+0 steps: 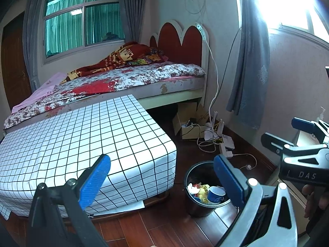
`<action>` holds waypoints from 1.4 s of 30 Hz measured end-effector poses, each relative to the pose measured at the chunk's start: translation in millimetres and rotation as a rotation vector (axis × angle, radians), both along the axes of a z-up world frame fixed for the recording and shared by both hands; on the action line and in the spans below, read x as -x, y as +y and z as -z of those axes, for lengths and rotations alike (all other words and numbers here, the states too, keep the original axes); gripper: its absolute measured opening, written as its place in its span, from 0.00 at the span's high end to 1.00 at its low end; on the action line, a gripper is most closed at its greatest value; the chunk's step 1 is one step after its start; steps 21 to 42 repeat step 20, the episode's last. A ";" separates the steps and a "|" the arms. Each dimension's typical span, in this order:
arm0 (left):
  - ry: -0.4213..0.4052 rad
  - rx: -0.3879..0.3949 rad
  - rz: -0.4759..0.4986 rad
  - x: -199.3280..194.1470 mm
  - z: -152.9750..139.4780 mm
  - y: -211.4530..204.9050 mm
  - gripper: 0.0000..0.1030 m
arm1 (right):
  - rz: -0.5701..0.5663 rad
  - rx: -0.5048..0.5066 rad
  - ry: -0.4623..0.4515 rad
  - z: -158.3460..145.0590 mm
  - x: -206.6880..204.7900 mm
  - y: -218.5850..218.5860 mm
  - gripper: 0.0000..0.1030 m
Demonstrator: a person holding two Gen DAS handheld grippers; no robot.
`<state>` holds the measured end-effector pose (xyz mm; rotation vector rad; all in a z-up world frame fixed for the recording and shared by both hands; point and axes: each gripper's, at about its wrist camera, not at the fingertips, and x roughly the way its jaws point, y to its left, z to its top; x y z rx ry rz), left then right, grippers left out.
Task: Collect trash
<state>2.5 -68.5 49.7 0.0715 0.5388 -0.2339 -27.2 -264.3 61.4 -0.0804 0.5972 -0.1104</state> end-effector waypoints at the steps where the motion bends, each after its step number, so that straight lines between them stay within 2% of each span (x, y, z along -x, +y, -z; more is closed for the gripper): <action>1: 0.000 0.000 0.001 0.1 0.1 0.4 0.02 | 0.000 -0.001 0.000 -0.3 0.0 0.8 0.01; 12: 0.001 0.001 -0.017 -0.3 4.4 5.3 0.02 | -0.001 -0.002 0.008 1.9 -2.2 0.4 0.01; 17: -0.016 -0.026 -0.018 3.1 5.3 3.0 0.02 | 0.001 -0.006 0.004 2.2 -1.1 -0.7 0.01; 42: -0.003 -0.009 0.001 3.4 5.5 2.4 0.02 | 0.001 -0.009 0.007 3.8 -1.8 -1.7 0.01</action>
